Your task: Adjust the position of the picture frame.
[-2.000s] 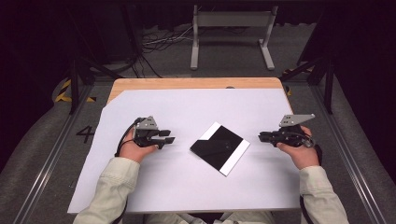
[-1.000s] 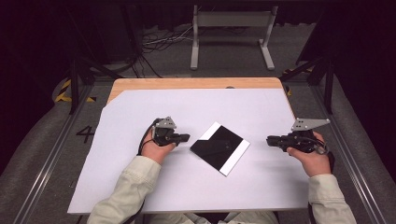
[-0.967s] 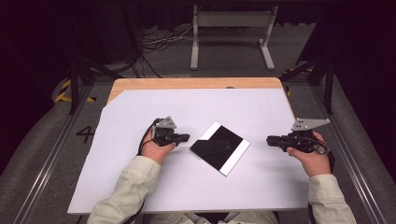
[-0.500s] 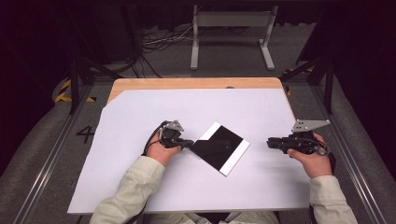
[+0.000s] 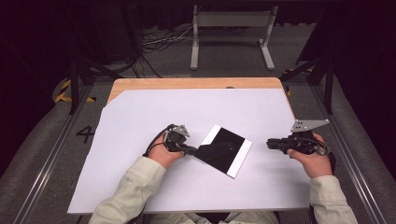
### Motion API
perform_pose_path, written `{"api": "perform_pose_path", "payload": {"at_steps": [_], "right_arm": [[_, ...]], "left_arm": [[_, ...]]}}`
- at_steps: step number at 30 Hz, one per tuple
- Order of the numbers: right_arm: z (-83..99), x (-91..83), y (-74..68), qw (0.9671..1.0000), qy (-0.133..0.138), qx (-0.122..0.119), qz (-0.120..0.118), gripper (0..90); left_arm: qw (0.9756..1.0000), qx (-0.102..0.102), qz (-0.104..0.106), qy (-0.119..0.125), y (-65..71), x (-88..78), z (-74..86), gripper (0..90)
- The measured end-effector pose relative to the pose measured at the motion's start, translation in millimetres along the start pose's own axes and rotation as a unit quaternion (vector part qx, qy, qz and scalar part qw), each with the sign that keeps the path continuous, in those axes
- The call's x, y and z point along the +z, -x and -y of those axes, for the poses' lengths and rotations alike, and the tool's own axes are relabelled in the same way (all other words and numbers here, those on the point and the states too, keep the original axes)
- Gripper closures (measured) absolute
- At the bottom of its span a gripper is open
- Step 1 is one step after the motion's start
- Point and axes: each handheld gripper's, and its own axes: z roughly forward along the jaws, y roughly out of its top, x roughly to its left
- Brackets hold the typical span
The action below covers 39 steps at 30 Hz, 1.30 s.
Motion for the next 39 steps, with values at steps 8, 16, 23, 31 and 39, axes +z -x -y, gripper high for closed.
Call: {"api": "perform_pose_path", "payload": {"at_steps": [8,16,23,31,39], "right_arm": [[-1.8,-2.4,-2.3,0.9997,-0.021,0.010,0.006,87.5],[-5.3,-0.5,-7.4,0.9983,-0.052,0.006,0.025,89.7],[-6.6,1.1,-9.8,0.9975,-0.063,0.007,0.032,89.8],[-6.5,3.7,-10.2,0.9969,-0.070,0.012,0.033,89.8],[-5.0,3.3,-9.1,0.9967,-0.072,0.014,0.036,89.8]], "left_arm": [[0.9985,0.032,0.031,-0.032,15.1,5.6,-7.6,90.0],[0.9964,0.049,0.060,-0.036,27.6,12.5,-11.7,90.0],[0.9938,0.070,0.080,-0.033,42.3,24.7,-17.9,90.0],[0.9920,0.081,0.094,-0.021,56.8,39.4,-26.0,90.0],[0.9899,0.101,0.100,0.000,77.3,61.0,-38.2,90.0]]}}
